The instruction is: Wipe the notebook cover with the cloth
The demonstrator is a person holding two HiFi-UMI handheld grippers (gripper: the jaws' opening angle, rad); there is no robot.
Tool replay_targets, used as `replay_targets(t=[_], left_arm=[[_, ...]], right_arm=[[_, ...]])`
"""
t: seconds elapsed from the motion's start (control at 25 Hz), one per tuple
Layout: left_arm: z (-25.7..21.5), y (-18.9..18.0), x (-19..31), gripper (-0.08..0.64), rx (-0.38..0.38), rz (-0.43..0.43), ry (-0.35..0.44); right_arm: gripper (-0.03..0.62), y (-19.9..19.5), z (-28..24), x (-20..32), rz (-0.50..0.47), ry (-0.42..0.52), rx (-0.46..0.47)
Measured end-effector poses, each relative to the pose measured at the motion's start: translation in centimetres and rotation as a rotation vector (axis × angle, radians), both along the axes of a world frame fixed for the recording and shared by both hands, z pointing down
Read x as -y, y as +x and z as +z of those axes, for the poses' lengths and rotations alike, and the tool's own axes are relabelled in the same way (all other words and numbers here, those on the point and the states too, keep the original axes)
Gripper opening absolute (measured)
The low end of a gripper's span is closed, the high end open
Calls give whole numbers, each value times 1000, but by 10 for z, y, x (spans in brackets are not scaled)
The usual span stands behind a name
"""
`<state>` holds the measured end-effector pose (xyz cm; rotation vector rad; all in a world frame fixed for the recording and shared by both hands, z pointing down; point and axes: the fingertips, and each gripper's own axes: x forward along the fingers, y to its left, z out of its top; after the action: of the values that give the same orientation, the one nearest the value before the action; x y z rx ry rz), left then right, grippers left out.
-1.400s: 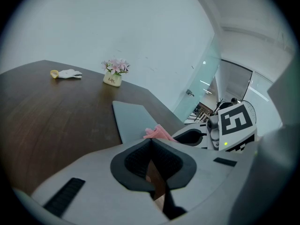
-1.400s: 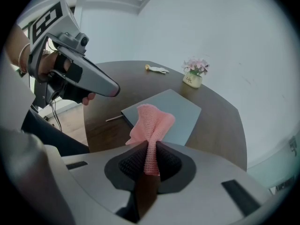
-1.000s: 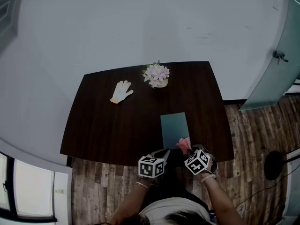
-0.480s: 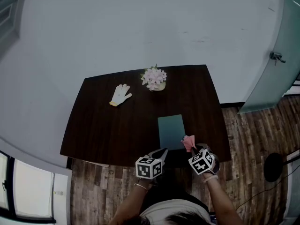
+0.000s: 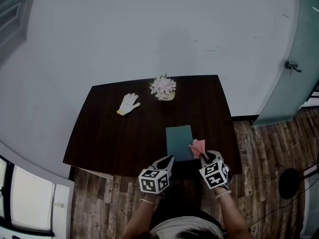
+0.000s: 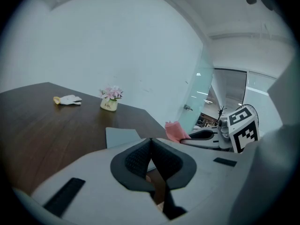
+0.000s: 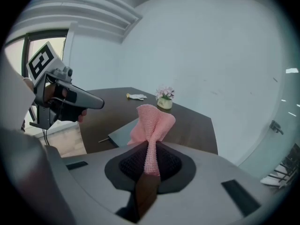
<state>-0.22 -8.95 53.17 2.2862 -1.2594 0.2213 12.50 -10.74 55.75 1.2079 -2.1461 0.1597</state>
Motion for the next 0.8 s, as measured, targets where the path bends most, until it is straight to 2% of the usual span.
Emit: replay_targets(t=[0.16, 0.48, 0.8], left_arm=[[-19, 3, -8, 18, -29, -22, 45], [-42, 9, -19, 18, -35, -37, 113], [-66, 14, -38, 18, -7, -32, 182]], right_arm=[[46, 0, -25, -7, 4, 61, 50], [48, 3, -64, -27, 4, 140, 125], [48, -4, -92, -50, -24, 192, 184]])
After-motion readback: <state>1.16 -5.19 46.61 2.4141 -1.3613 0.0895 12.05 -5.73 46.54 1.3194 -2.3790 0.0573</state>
